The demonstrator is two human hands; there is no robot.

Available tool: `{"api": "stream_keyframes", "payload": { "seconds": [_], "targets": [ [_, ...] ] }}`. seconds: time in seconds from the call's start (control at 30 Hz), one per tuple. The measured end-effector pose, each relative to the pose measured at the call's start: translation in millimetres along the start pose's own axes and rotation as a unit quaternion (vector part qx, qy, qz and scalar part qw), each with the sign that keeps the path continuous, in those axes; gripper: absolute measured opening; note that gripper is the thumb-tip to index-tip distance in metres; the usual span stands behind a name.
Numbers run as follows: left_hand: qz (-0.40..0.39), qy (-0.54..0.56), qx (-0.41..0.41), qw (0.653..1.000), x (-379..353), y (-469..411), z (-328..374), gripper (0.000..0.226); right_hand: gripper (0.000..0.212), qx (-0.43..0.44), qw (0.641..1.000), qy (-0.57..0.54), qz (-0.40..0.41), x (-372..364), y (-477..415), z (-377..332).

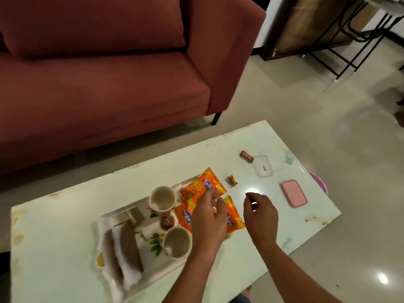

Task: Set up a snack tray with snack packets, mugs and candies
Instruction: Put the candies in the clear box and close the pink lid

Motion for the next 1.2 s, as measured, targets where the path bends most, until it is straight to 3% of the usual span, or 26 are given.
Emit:
{"api": "stream_keyframes", "payload": {
  "seconds": [0.13,0.3,0.5,0.7,0.8,1.0,1.2],
  "targets": [
    [-0.039,-0.038,0.023,0.998,-88.9,-17.7,3.9,0.03,0.025,-0.05,0.991,0.087,-0.084,12.2,-54.3,74.1],
    [-0.017,-0.137,0.032,0.99,-171.4,-66.3,-4.2,0.034,0.03,-0.009,0.972,0.16,-0.17,7.6,-106.3,123.4],
    [0.049,-0.275,0.045,0.959,-204.1,-109.3,-24.5,0.039,0.028,0.059,0.948,0.212,-0.231,-17.7,-125.4,150.2],
    [0.052,-0.342,0.062,0.936,-217.9,-123.7,-45.4,0.043,0.025,0.086,0.937,0.209,-0.265,-34.8,-127.2,170.9],
    [0.062,-0.363,0.05,0.928,-219.1,-125.5,-51.1,0.038,0.025,0.098,0.943,0.187,-0.256,-32.6,-132.4,170.4],
    [0.081,-0.36,0.054,0.928,-218.8,-125.1,-50.0,0.029,0.017,0.071,0.99,0.057,-0.109,-3.1,-196.2,130.8],
    [0.106,-0.266,-0.064,0.956,-252.3,-138.2,16.9,0.035,0.026,0.032,0.995,0.045,-0.081,-9.9,-263.5,124.0]
  ]
}}
Point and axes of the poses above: each hand's wrist, its own y-axis away from the middle knuckle, its own x-axis out of the back of the hand, z = x × y, the point moved 5 cm from there along -y, towards the middle knuckle, and after that the axes turned 3 degrees about z, right-handed, at the moved point
